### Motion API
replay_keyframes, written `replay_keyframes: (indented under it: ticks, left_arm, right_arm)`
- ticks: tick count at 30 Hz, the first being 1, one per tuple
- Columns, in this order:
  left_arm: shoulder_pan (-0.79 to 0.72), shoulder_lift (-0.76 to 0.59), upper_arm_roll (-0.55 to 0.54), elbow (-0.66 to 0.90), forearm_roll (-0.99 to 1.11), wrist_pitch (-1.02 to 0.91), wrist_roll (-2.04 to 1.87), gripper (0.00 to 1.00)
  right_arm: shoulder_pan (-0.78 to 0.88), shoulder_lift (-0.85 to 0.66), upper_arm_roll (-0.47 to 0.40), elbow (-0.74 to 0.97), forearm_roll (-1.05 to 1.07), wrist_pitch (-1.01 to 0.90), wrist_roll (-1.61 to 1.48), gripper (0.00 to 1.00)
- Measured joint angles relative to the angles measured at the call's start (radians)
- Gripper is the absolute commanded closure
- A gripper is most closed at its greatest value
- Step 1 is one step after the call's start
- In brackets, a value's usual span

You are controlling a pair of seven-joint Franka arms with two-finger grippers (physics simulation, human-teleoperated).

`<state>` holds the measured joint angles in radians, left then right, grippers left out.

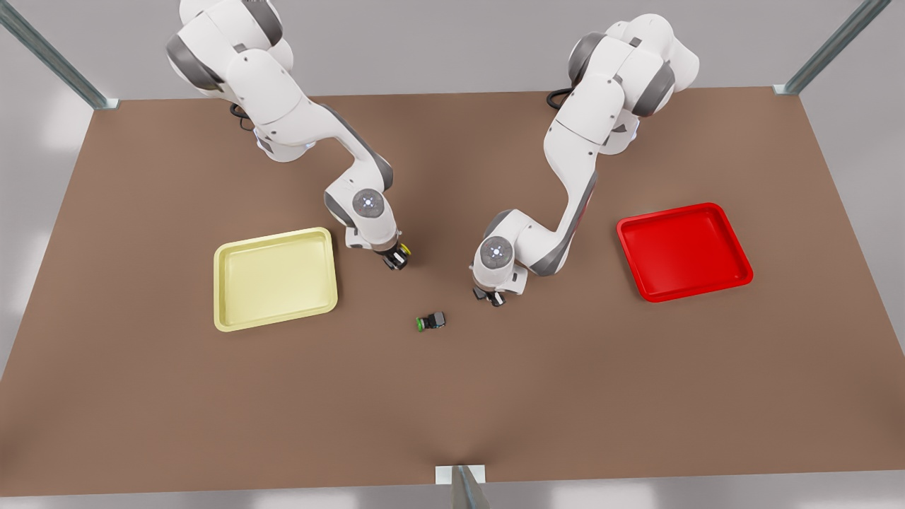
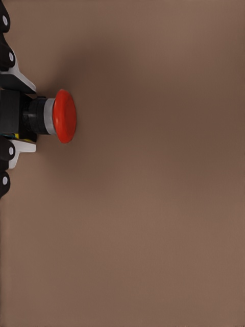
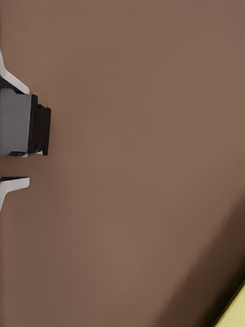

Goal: Place the switches on the corresponding trays according to their colors

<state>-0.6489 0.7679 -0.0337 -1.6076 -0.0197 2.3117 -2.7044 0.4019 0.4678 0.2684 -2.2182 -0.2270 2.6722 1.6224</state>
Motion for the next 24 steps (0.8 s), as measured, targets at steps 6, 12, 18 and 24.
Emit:
replay_keyframes:
  ticks: [6, 12, 18, 24]
  left_arm:
    - [0.000, 0.001, 0.000, 0.000, 0.001, 0.001, 0.002, 0.45]
    - [0.000, 0.007, 0.000, 0.000, 0.002, 0.014, 0.005, 0.46]
    - [0.000, 0.007, 0.000, 0.000, 0.003, 0.014, 0.008, 0.46]
    - [0.000, 0.011, 0.000, 0.000, 0.003, 0.014, 0.012, 0.47]
  right_arm:
    - [-0.001, 0.005, 0.002, 0.008, 0.000, -0.004, 0.011, 0.51]
    - [-0.002, 0.005, 0.003, 0.008, 0.000, -0.003, 0.012, 0.56]
    - [-0.004, -0.002, 0.003, 0.011, 0.000, -0.011, 0.013, 0.56]
    - [-0.104, -0.104, 0.003, -0.004, 0.001, -0.108, -0.155, 0.55]
